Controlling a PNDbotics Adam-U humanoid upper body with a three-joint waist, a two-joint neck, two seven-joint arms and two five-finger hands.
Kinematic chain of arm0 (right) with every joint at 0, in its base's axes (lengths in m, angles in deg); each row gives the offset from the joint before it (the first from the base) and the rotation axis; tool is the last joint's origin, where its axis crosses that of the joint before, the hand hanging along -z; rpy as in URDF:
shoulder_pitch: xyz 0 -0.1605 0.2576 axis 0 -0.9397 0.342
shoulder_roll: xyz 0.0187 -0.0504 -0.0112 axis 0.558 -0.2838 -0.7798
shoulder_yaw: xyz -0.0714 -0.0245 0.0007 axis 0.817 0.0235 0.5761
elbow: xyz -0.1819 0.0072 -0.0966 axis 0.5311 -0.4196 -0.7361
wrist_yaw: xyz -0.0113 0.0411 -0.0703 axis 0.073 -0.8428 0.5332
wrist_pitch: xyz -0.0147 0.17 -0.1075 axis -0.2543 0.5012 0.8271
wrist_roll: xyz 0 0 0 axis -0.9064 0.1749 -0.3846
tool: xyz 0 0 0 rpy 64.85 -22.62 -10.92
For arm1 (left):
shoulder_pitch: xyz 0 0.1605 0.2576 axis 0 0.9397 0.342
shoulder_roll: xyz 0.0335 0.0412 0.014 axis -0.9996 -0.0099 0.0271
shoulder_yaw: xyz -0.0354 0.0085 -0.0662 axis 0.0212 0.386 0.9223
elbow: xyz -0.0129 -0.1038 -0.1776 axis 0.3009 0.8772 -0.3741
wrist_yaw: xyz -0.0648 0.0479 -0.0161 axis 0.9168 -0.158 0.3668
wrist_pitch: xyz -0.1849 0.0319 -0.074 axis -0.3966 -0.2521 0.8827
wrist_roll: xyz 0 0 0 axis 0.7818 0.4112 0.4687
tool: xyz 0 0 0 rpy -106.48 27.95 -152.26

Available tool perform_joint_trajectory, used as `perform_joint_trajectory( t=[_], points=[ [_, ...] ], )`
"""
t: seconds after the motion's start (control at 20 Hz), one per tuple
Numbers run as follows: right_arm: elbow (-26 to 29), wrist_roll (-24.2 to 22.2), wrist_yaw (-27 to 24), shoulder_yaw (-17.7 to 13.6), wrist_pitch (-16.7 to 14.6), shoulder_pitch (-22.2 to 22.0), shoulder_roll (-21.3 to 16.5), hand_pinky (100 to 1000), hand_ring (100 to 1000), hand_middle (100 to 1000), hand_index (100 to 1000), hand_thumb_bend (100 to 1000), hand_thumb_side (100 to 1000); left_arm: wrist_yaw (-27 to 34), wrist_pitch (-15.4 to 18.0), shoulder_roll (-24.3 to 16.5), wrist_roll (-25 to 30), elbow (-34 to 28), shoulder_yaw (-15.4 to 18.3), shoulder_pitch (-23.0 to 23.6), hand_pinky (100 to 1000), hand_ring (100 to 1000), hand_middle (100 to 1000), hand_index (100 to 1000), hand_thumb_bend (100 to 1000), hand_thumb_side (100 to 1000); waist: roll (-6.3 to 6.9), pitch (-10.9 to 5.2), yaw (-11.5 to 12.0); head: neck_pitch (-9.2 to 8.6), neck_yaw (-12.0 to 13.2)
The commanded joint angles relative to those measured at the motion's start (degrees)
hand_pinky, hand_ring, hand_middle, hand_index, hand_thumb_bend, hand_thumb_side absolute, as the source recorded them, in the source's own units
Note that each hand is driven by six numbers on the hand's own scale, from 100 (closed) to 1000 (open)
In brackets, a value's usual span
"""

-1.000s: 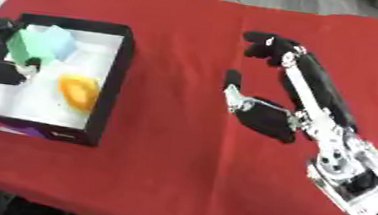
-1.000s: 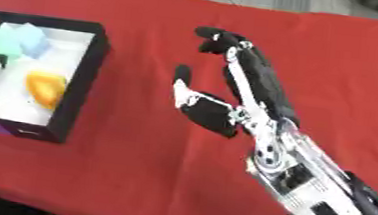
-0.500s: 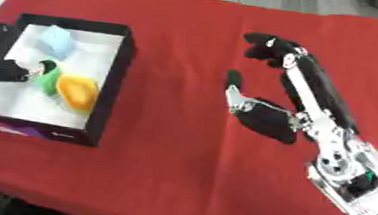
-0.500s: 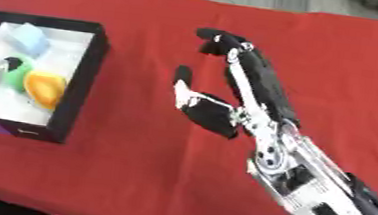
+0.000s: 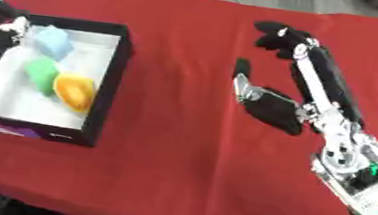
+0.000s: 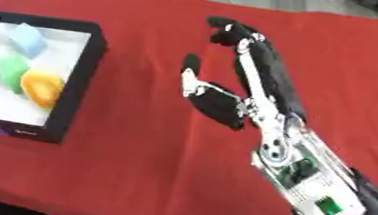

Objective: Pick up the objects with one hand, pass them to the other hand, and then place them into the box on the other side of the table.

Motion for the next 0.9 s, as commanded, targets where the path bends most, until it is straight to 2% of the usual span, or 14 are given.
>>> perform_joint_trajectory(
  t=[0.05, 0.1, 0.2, 0.35, 0.4, 0.55, 0.7, 0.9],
  points=[
    [1.19, 3.48, -2.21, -4.08, 0.18, 0.23, -2.05, 815, 815, 721, 866, 100, 608, 13.54, 6.17, 0.65, -4.96, -6.04, 2.46, 1.14, 895, 776, 712, 735, 100, 809, 0.28, -1.07, 0.02, -0.1, -0.6],
    [1.19, 4.86, -3.26, -5.33, -0.04, -0.09, -2.47, 815, 816, 719, 867, 100, 548, 17.25, 7.63, 1.43, -5.3, -7.08, 2.74, 1.62, 894, 773, 709, 735, 100, 828, 0.3, -1.1, -0.04, -0.05, -0.62],
    [1.19, 7.83, -5.67, -8.04, -0.86, -1.01, -3.4, 810, 816, 719, 867, 100, 578, 23.87, 9.78, 3.39, -5.14, -8.77, 3.57, 2.09, 900, 768, 710, 743, 106, 860, 0.28, -1.13, -0.19, -0.07, -0.64],
    [1.19, 12.13, -9.89, -11.64, -1.79, -2.76, -4.69, 800, 819, 730, 871, 100, 620, 29.86, 11.8, 6.06, -4.11, -10.6, 4.92, 2.09, 921, 775, 721, 768, 284, 925, 0.21, -1.12, -0.41, -0.21, -0.88],
    [1.19, 13.45, -11.21, -12.79, -2.06, -3.48, -5.11, 795, 820, 736, 878, 100, 638, 30.74, 12.17, 6.9, -3.61, -10.98, 5.24, 2.04, 927, 777, 724, 774, 314, 939, 0.2, -1.1, -0.5, -0.22, -0.97],
    [1.19, 16.58, -14.45, -15.96, -3.24, -5.63, -6.07, 792, 827, 751, 900, 100, 642, 32.19, 12.45, 8.94, -2.48, -11.23, 5.94, 1.97, 931, 779, 726, 777, 290, 931, 0.24, -1.03, -0.77, -0.39, -1.19],
    [1.19, 18.92, -19.49, -18.47, -5.85, -7.75, -6.57, 788, 821, 741, 895, 100, 661, 32.53, 12.3, 10.28, -2.43, -11.29, 6.4, 1.86, 915, 773, 722, 773, 201, 879, 0.32, -0.92, -0.95, -0.62, -1.65],
    [1.19, 23.9, -26.06, -21.84, -8.27, -10.79, -7.34, 777, 815, 731, 874, 100, 632, 31.95, 11.87, 11.95, -2.31, -11.33, 6.72, 1.53, 909, 775, 735, 773, 182, 867, 0.33, -0.82, -1.24, -0.69, -1.96]
  ],
)
